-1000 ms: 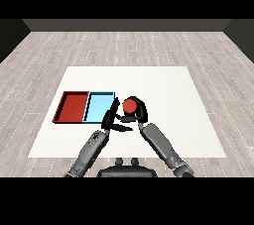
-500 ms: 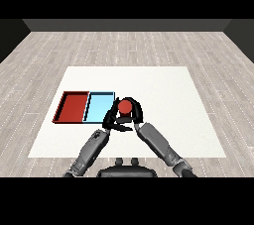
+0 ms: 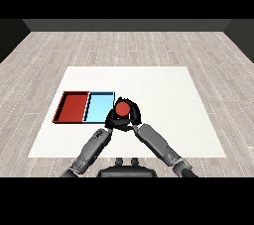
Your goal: Pick the red can and put it in the red box
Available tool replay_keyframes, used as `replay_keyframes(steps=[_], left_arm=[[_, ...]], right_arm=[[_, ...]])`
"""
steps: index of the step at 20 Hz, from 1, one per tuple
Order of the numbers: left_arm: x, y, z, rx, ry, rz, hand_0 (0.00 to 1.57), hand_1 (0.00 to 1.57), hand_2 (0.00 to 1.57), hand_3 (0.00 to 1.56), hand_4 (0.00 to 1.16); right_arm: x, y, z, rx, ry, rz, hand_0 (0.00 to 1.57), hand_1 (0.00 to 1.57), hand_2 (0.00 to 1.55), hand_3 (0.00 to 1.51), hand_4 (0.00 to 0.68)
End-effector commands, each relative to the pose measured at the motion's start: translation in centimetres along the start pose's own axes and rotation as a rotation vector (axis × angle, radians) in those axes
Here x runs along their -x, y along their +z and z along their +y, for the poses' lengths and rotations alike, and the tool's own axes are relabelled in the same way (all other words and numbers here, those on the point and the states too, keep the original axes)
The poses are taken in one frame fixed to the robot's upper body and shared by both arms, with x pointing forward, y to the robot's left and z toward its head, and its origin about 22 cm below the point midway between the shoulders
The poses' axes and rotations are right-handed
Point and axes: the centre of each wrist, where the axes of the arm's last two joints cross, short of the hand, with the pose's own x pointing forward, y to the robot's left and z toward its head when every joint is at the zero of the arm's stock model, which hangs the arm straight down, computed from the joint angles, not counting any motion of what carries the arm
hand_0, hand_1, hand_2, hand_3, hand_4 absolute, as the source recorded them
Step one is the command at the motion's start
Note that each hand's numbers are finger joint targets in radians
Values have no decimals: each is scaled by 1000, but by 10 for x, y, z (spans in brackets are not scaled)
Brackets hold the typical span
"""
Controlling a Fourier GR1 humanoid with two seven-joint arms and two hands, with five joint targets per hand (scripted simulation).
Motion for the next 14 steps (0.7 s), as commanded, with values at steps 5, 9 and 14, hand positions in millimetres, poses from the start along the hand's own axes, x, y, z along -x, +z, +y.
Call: replay_keyframes(steps=[5, 9, 14], left_arm=[[-9, -17, 12, -203, -95, 61, 608, 608, 631, 0, 605], [4, -14, 5, -236, -87, 88, 1571, 1571, 1533, 1429, 922], [-3, -12, -7, -259, -131, 78, 1550, 1550, 1505, 1410, 912]], right_arm=[[-3, -7, 8, -26, 13, 0, 1474, 1474, 1450, 1367, 629], [-6, -12, 18, -33, -3, 26, 1470, 1470, 1448, 1373, 628], [10, 0, 5, -31, -30, 3, 1535, 1535, 1459, 1376, 606]])
